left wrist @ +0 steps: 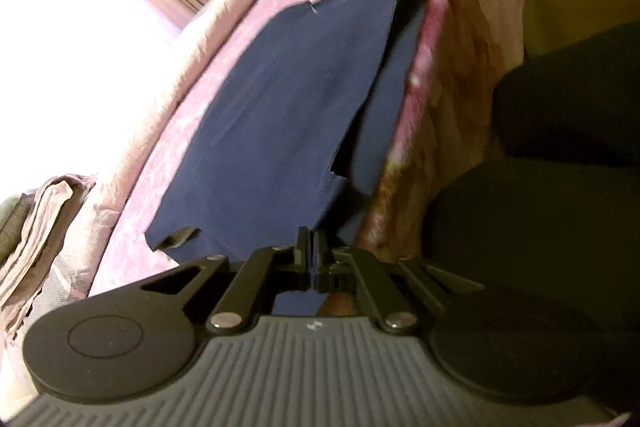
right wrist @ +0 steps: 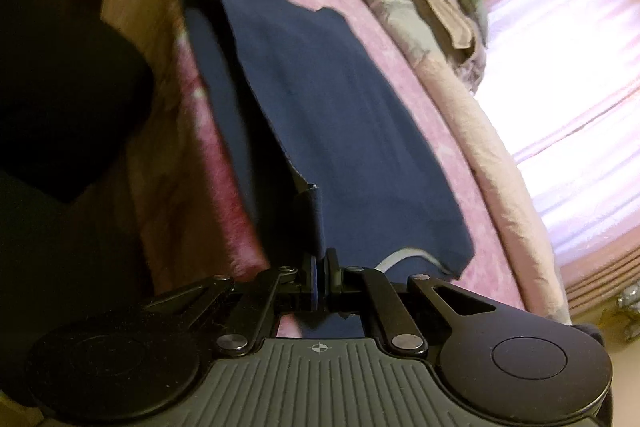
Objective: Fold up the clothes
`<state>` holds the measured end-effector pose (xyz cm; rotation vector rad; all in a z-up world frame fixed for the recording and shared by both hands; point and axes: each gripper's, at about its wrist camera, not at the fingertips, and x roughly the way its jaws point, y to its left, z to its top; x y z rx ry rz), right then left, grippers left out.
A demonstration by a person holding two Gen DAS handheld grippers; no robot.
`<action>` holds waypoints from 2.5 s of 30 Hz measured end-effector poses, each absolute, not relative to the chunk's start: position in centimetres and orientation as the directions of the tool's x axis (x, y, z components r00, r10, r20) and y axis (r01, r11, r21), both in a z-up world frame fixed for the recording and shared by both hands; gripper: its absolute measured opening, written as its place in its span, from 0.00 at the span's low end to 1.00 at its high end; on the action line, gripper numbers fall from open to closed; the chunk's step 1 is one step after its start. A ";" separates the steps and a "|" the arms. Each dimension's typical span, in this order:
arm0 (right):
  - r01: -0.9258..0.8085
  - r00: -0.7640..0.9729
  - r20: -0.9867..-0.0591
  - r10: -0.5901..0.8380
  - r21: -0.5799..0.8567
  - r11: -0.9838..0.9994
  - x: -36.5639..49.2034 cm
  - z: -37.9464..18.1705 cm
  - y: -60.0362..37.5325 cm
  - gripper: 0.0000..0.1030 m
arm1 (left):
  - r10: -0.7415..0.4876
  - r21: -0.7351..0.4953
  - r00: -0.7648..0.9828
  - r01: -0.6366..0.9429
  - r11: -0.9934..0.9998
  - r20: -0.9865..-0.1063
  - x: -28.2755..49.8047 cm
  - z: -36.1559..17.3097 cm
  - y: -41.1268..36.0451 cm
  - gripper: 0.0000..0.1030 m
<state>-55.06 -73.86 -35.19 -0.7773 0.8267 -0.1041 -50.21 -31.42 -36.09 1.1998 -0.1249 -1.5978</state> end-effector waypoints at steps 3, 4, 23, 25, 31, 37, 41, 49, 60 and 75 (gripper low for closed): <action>-0.228 0.686 -0.616 -0.387 -0.687 0.690 -54.7 -36.6 -73.5 0.02 | -0.771 0.625 0.110 0.662 -0.414 -0.627 -50.4 -36.6 -31.4 0.00; -0.232 0.690 -0.607 -0.395 -0.702 0.674 -54.7 -37.1 -73.4 0.02 | -0.769 0.621 0.111 0.667 -0.412 -0.629 -50.4 -36.6 -31.3 0.00; 0.231 0.679 -0.617 -0.398 -0.334 0.914 -56.3 -32.6 -74.7 0.01 | -0.801 0.597 0.105 0.726 -0.343 -0.589 -49.2 -33.7 -29.1 0.03; 0.259 0.684 -0.613 -0.396 -0.303 0.917 -55.5 -32.5 -74.6 0.01 | -0.807 0.592 0.092 0.729 -0.345 -0.583 -49.2 -33.7 -29.4 0.03; 0.277 0.699 -0.570 -0.432 -0.341 0.898 -54.5 -31.9 -72.8 0.02 | -0.810 0.579 0.078 0.740 -0.344 -0.581 -49.2 -34.0 -30.2 0.03; 0.308 0.694 -0.557 -0.455 -0.342 0.888 -54.5 -32.5 -72.7 0.02 | -0.799 0.575 0.083 0.738 -0.352 -0.596 -49.1 -34.6 -30.9 0.06; 0.348 0.677 -0.569 -0.467 -0.311 0.884 -54.9 -33.0 -73.6 0.02 | -0.795 0.576 0.085 0.736 -0.356 -0.600 -49.2 -34.7 -31.7 0.08; 0.471 0.677 -0.528 -0.513 -0.225 0.853 -56.0 -32.5 -74.9 0.02 | -0.793 0.573 0.076 0.733 -0.367 -0.605 -49.2 -34.7 -32.8 0.08; 0.536 0.671 -0.519 -0.530 -0.155 0.830 -56.1 -32.0 -75.7 0.99 | -0.790 0.553 0.077 0.755 -0.353 -0.608 -48.7 -34.8 -32.9 0.08; 0.555 0.706 -0.590 -0.391 0.119 0.823 -55.6 -32.3 -77.4 0.93 | -0.795 0.665 0.091 0.608 -0.433 -0.600 -49.6 -36.0 -31.6 0.16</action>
